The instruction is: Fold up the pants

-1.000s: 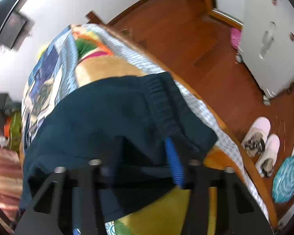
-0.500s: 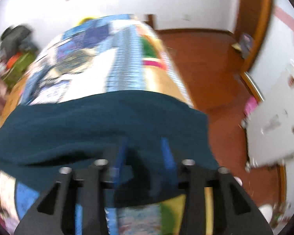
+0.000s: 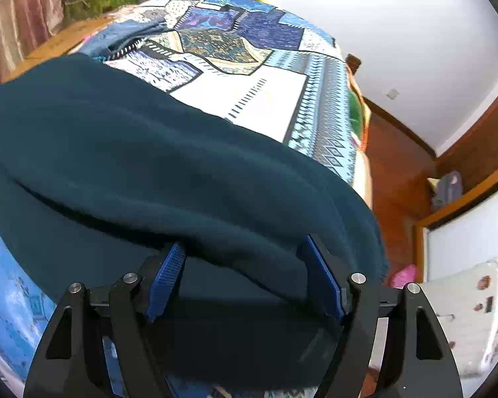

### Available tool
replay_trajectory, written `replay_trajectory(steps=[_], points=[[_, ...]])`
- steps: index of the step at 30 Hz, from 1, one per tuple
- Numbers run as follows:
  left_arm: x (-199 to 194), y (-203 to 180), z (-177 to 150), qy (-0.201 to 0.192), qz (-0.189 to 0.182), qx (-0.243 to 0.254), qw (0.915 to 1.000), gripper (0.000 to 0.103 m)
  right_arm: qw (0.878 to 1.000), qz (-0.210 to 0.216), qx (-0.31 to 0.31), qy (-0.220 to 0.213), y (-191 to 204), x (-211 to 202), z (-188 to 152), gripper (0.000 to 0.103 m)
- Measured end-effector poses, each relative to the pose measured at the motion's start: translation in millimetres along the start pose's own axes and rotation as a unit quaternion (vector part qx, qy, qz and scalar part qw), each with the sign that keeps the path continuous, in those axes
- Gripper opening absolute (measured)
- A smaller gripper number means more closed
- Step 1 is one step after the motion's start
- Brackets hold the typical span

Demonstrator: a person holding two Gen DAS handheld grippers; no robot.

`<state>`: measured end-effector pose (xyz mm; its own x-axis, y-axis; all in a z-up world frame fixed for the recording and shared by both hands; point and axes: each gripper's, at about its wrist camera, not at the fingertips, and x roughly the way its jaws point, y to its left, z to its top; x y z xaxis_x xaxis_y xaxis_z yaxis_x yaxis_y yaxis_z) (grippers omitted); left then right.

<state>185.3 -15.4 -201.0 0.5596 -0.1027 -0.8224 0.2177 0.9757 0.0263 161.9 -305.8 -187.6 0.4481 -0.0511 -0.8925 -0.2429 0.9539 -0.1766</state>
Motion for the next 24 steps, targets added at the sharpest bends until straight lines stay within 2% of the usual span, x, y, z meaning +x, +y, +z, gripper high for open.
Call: replay_trajectory(steps=[1, 2, 5, 7, 10, 14, 20, 24], points=[[1.3, -0.6, 0.6, 0.001, 0.002, 0.001, 1.0, 0.011, 1.0, 0.01, 0.002, 0.002, 0.1, 0.9, 1.0, 0.06], [2.3, -0.9, 1.1, 0.002, 0.003, 0.001, 1.0, 0.011, 1.0, 0.022, 0.006, 0.006, 0.4, 2.5, 1.5, 0.046], [2.3, -3.4, 3.8, -0.006, 0.01, 0.005, 0.9999, 0.011, 0.999, 0.041, 0.008, 0.013, 6.0, 1.7, -1.4, 0.021], [-1.5, -5.8, 5.9, -0.017, 0.02, 0.011, 0.9996, 0.008, 0.999, 0.04, 0.004, 0.006, 7.0, -2.9, -5.3, 0.014], [-9.8, -7.8, 8.8, -0.029, 0.027, 0.017, 0.9991, 0.008, 0.998, 0.049, 0.023, -0.01, 2.3, -14.4, -10.8, 0.01], [-15.4, -3.8, 9.5, -0.028, 0.017, 0.009, 0.9994, 0.008, 0.998, 0.046, 0.029, -0.029, -1.0, -34.1, -17.1, 0.01], [-19.2, -9.4, -0.1, -0.027, 0.015, 0.015, 0.9994, 0.007, 0.998, 0.045, 0.032, -0.027, -2.0, -41.4, -29.9, 0.01], [-13.0, -10.0, -7.8, -0.009, 0.005, 0.011, 0.9999, 0.007, 0.998, 0.043, 0.034, -0.016, 5.2, -32.9, -42.5, 0.01]])
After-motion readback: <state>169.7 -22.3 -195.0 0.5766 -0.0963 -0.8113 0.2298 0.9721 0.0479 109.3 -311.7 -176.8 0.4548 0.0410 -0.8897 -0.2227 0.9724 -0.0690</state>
